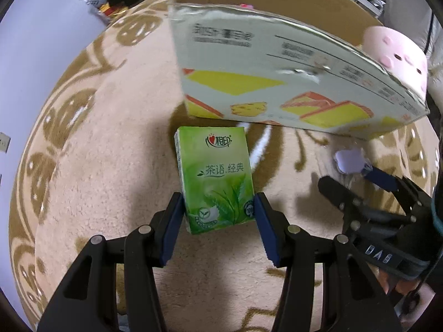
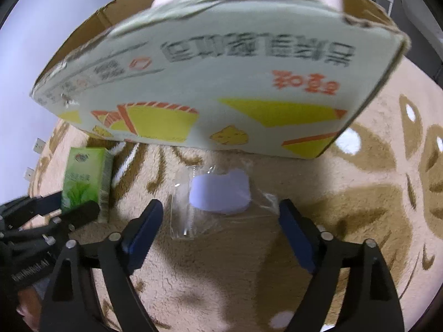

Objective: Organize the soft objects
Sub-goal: 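Close left tool on green tissue pack while right tool grips clear bag, then lift tissue pack and clear bag and carry both over the box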

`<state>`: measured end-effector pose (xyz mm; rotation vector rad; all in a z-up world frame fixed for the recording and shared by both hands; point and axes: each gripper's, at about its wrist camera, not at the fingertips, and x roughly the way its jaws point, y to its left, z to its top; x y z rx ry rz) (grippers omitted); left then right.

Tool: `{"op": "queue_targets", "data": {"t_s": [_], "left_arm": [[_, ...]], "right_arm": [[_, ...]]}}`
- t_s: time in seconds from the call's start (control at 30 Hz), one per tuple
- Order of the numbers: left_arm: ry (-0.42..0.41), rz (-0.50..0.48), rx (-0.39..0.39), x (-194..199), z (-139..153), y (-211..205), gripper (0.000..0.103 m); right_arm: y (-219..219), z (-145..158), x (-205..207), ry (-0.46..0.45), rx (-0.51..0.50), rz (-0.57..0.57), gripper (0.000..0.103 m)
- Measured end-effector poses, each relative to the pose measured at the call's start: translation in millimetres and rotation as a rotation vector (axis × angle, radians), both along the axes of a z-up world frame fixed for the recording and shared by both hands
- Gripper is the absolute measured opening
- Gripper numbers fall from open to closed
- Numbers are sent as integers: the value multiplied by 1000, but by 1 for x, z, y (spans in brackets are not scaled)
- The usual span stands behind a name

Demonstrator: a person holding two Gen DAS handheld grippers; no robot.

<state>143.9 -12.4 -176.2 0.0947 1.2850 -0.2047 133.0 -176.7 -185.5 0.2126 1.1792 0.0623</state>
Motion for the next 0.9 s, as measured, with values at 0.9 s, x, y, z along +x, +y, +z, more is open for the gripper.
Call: {"op": "queue_targets", "data": {"t_s": [0.9], "left_arm": [[-38, 6, 6, 4, 12, 1, 50]], "right_arm": [[24, 2, -16, -56, -150, 8, 80]]}}
